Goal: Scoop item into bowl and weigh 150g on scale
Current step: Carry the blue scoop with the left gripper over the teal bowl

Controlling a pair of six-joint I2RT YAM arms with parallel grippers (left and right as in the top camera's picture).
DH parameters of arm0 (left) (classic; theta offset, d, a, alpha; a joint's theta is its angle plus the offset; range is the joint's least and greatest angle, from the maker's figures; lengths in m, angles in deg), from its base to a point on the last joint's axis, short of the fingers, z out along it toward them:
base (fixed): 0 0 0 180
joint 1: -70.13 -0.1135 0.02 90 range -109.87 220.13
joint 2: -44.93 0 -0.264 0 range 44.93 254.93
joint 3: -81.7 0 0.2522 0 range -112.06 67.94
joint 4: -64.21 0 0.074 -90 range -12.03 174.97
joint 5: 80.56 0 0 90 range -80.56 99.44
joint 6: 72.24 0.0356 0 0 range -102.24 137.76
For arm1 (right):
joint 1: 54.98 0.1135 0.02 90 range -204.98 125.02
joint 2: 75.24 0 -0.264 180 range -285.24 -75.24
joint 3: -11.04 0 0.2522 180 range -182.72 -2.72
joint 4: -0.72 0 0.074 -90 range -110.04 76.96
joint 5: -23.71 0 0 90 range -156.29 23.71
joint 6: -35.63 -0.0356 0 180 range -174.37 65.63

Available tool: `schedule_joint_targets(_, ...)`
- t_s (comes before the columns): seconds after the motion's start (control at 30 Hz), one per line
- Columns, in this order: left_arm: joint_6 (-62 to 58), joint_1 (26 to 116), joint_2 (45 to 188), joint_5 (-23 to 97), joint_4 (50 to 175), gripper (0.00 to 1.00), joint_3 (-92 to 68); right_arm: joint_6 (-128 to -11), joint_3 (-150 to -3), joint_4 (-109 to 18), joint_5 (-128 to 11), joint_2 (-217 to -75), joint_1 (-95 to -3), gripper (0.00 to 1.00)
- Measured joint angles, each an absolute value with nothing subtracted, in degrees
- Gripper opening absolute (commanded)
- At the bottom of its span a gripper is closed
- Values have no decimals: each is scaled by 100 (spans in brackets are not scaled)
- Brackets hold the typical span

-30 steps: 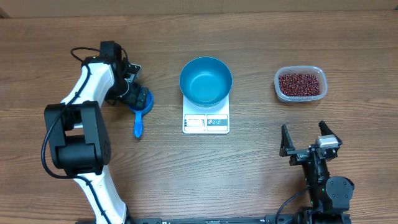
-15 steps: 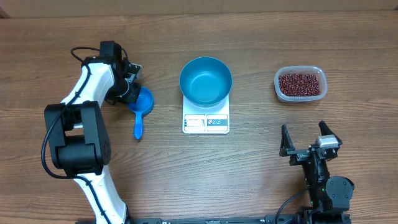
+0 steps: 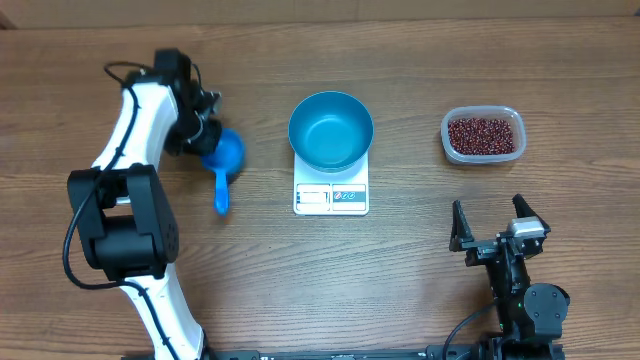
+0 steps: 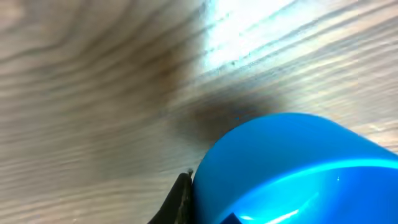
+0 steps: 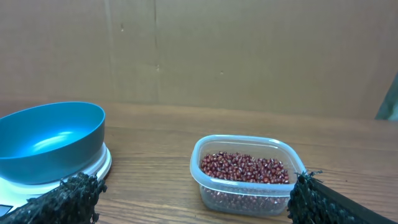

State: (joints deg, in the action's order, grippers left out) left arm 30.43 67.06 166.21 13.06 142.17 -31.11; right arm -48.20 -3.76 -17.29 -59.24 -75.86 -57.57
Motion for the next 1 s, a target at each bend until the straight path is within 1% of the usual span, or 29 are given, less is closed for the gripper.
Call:
schedule_joint_targets(0.17,2260,6706,16636,1310,15247,4,-4789,-4824,-376,-1727,-5919,-7588,-5757,100)
schedule_joint_targets(0.23,1729,6706,16669,1332,15887,4,-5535,-4820,-376,-1734,-5919,-7586,-5757,100)
schedule_joint_targets(0.3,986,6706,16669,1348,16414,4,-6210,-4820,-376,-1727,-5921,-7588,-5757,100)
schedule_joint_targets(0.37,-146,6706,16640,1369,17150,4,-7003,-4820,-376,-1731,-5919,-7586,-5757,100)
schedule_joint_targets(0.4,-509,6706,16619,1394,17345,4,-7209,-4820,-376,-1729,-5921,-7586,-5757,100)
schedule_joint_targets(0.5,-1075,6706,16592,1555,17445,4,-7399,-4820,-376,-1731,-5921,-7586,-5757,100)
schedule_joint_targets(0.7,-1696,6765,16594,2128,17463,4,-7408,-4822,-376,-1731,-5921,-7586,-5757,100)
schedule_joint_targets(0.87,-2315,7027,16594,2093,17463,4,-7408,-4817,-376,-1731,-5919,-7586,-5757,100)
schedule_joint_targets(1.0,-2789,7499,16594,1809,17463,4,-7408,-4820,-378,-1734,-5921,-7586,-5757,100)
